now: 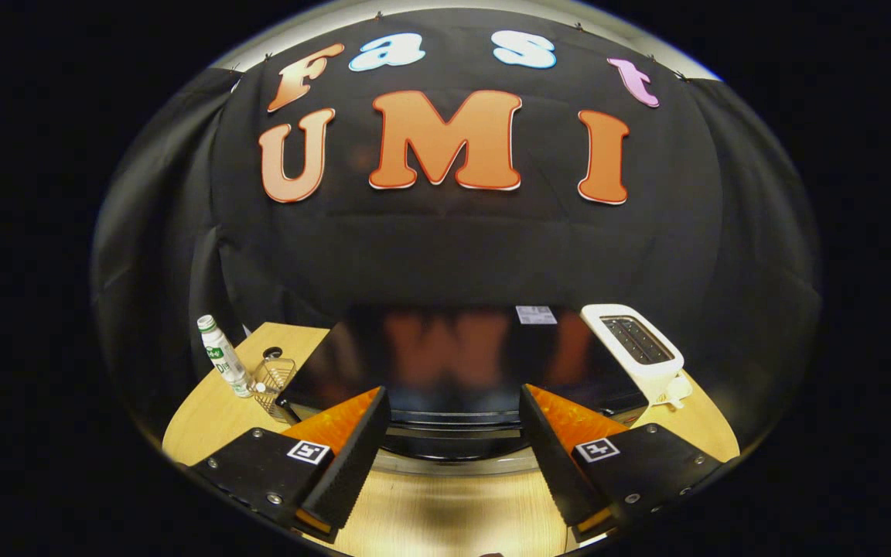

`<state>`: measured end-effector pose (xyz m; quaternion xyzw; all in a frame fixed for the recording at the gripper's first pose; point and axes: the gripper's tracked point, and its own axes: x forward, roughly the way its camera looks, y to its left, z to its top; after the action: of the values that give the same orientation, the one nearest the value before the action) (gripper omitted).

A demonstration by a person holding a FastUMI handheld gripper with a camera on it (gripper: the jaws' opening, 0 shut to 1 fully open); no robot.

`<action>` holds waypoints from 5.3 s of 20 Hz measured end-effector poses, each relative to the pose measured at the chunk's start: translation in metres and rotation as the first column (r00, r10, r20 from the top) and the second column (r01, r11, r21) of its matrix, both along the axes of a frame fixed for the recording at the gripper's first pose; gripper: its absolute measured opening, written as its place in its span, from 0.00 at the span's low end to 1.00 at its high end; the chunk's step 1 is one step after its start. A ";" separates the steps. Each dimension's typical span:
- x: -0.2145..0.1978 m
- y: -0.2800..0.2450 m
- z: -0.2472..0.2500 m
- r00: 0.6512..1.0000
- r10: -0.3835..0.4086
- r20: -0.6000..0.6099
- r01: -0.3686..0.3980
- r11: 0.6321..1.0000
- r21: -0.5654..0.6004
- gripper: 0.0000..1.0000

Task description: Open the toaster oven, put the food inside, and close the toaster oven door.

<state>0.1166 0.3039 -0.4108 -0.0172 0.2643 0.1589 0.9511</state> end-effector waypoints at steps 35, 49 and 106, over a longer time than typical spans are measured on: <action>-0.162 -0.048 -0.093 0.985 -0.020 -0.172 0.013 0.999 -0.039 0.99; -0.194 -0.057 -0.146 0.954 -0.022 -0.299 0.004 0.998 -0.061 0.99; -0.126 -0.256 -0.075 0.481 0.376 -0.792 -0.224 0.926 0.303 0.26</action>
<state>-0.0094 0.0482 -0.4854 0.0903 0.6660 0.3318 0.6620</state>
